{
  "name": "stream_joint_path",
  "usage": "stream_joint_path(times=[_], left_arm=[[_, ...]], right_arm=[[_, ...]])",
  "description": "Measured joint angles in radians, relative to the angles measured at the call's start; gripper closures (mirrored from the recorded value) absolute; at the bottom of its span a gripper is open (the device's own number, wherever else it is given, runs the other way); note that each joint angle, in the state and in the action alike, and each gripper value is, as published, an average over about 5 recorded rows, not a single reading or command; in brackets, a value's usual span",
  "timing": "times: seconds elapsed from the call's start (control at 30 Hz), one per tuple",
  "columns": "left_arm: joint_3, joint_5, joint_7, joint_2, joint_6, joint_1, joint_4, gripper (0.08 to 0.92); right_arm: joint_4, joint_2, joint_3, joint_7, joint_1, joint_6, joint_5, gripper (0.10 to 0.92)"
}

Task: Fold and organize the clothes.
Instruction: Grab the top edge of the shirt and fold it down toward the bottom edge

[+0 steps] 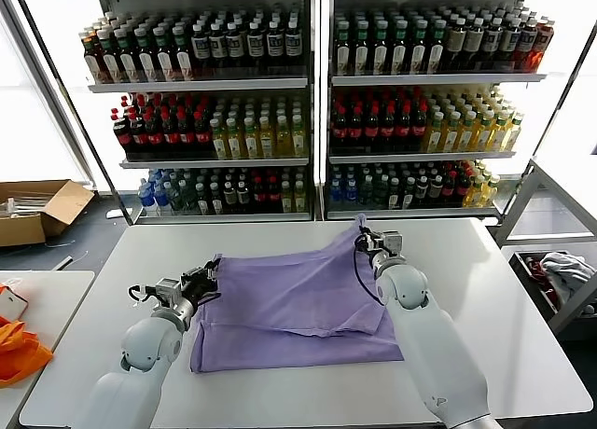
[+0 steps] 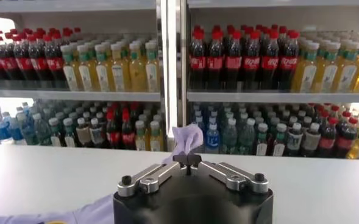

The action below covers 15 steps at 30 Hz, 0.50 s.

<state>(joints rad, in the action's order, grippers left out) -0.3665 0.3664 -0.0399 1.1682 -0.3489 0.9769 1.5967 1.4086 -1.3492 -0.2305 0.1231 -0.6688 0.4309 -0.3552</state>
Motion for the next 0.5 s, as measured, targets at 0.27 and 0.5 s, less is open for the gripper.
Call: stream_joint_path(times=[0.27,0.5], left_arm=[[-0.017,-0.009,0.006,-0.007,0.026,0.053,0.062,0.913],[-0.022,-0.025,0.009,0.003,0.050,0.114,0.117,0.913]], right_arm=[[0.142,0.006,-0.034,0.020,-0.104,-0.012,0.013,0.917],[0.265,-0.017,-0.085,0.041,-0.247,-0.021,0.054,0.917]])
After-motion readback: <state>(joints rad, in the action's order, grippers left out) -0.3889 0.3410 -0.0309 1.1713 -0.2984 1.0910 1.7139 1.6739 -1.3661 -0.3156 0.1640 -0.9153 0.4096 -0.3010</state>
